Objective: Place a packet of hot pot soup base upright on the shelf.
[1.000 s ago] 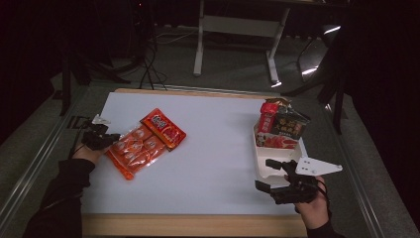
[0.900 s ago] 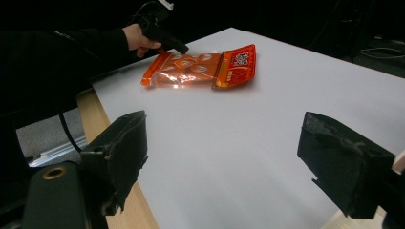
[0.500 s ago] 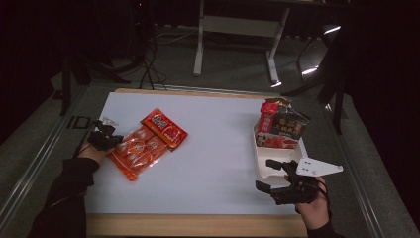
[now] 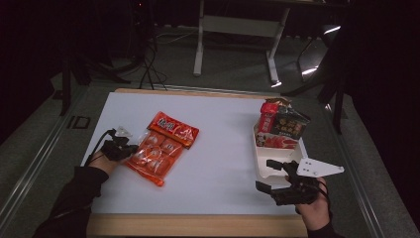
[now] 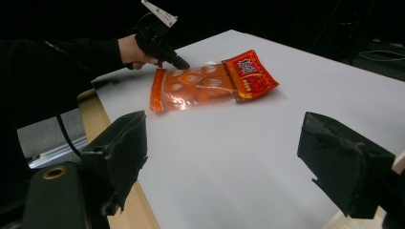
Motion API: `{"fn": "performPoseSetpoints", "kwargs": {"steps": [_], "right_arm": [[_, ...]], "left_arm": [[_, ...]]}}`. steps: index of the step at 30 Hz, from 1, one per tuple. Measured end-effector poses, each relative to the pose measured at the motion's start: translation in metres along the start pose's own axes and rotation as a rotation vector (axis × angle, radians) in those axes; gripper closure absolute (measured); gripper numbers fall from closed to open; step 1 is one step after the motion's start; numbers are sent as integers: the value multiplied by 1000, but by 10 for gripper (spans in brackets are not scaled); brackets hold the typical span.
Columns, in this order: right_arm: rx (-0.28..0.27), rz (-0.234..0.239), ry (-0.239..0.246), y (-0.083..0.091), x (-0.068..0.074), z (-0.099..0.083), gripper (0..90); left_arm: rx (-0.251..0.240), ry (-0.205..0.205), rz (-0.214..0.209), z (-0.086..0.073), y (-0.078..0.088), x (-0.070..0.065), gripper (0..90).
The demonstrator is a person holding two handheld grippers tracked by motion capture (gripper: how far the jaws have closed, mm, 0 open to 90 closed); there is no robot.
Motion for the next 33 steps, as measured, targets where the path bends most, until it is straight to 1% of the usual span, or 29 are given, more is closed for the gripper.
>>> {"fn": "performPoseSetpoints", "kwargs": {"steps": [3,4,7,8,10,12,14,15,17,20,22,23,24,27,28,29,30,32,33], "right_arm": [[1,1,0,0,0,0,171],[2,1,2,-1,0,0,171],[2,3,2,-1,1,0,171],[3,2,3,-1,1,0,171],[0,5,-2,0,1,0,171],[0,2,2,0,0,0,171],[-1,6,0,0,0,0,171],[1,4,1,-1,0,0,171],[0,7,-1,-1,0,-1,171],[2,7,-2,-2,-1,-1,171],[4,7,0,-2,-1,-1,171],[3,8,-1,-2,-1,-1,171],[2,9,-2,-2,-1,-1,171],[2,10,-2,-2,-1,-2,171],[2,10,-3,-2,-1,-2,171],[4,11,-5,-2,-1,-2,171],[5,10,-5,-2,-1,-2,171],[5,11,-5,-2,-1,-2,171],[5,11,-6,-2,-1,-2,171]], "left_arm": [[15,-18,-20,1,-1,-10,900],[18,-17,-31,1,-2,-13,900],[32,-37,-35,3,-2,-19,900],[37,-39,-35,4,-2,-19,900],[30,-23,-46,6,-2,-16,900],[26,-16,-25,10,-3,-13,900],[9,-1,-15,15,-5,-9,900],[1,10,-18,17,-6,-8,900],[-15,25,-7,23,-8,-4,900],[-33,46,-3,30,-10,0,900],[-42,49,3,34,-12,1,900],[-38,52,4,36,-14,2,900],[-32,47,19,37,-17,2,900],[-18,42,21,40,-24,1,900],[-8,43,11,41,-27,1,900],[-2,36,14,41,-30,-1,900],[-3,32,19,42,-32,-2,900],[-5,44,3,44,-35,-5,900],[-1,35,6,45,-36,-8,900]]}}
Point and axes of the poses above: each handheld gripper's, and its own axes: y roughly backward along the jaws, z roughly out of its top, x roughly to its left, the point moved 1 cm from there along -y, roughly forward along the jaws, and after that the axes turned 11 degrees about y, right-handed, at the moved point
